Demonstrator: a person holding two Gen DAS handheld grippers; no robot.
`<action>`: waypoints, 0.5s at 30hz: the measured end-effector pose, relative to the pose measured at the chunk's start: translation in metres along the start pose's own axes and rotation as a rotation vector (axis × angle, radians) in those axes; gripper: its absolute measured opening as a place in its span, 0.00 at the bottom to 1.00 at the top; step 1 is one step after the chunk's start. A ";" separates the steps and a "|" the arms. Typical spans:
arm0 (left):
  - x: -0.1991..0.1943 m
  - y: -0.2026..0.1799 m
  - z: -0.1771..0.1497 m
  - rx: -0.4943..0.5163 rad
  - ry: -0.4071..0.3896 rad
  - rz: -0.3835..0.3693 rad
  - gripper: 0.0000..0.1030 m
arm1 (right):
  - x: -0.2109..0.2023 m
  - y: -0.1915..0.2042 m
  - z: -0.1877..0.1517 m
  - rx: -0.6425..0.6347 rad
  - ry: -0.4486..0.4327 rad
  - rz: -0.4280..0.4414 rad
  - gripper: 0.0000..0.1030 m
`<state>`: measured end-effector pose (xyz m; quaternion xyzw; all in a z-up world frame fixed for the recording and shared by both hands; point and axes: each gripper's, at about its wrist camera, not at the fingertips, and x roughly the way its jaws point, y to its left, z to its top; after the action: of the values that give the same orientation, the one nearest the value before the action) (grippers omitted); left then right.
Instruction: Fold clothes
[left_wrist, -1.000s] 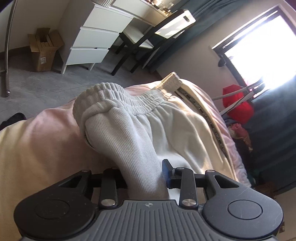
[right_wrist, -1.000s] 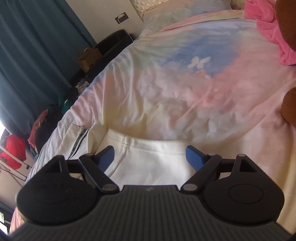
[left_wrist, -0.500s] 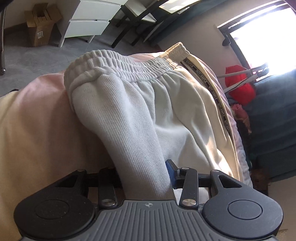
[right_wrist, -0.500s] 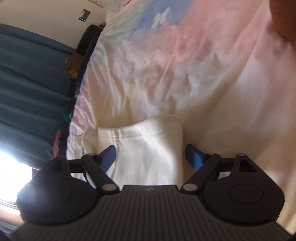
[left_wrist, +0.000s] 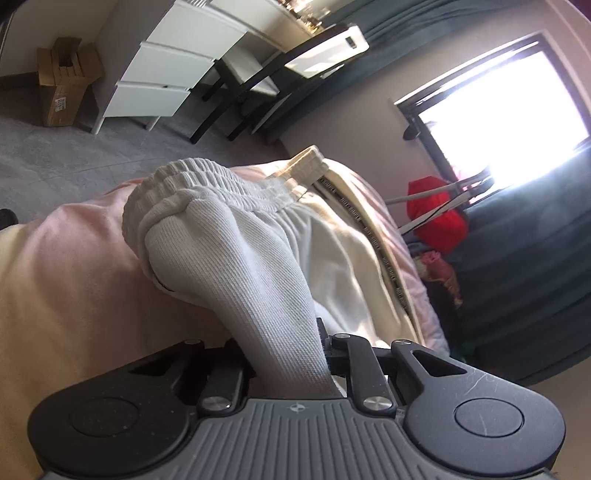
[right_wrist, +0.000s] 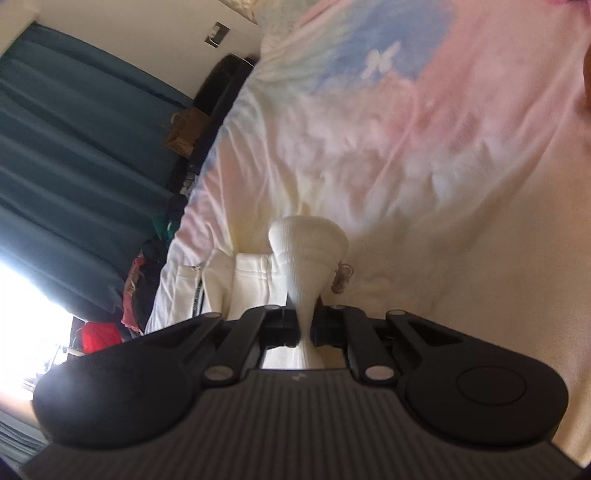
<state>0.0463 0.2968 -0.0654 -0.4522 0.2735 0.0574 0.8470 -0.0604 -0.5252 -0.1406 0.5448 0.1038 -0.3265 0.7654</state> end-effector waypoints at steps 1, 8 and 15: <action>-0.006 -0.002 -0.001 0.000 -0.014 -0.016 0.15 | -0.004 0.005 -0.001 -0.011 -0.021 0.015 0.07; -0.038 -0.012 -0.006 0.018 -0.083 -0.070 0.13 | -0.025 0.020 0.003 -0.065 -0.086 0.080 0.07; -0.051 -0.031 0.005 0.005 -0.120 -0.138 0.12 | -0.036 0.032 0.027 -0.137 -0.130 0.090 0.07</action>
<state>0.0158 0.2906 -0.0142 -0.4637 0.1907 0.0253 0.8649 -0.0734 -0.5294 -0.0868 0.4731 0.0511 -0.3185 0.8198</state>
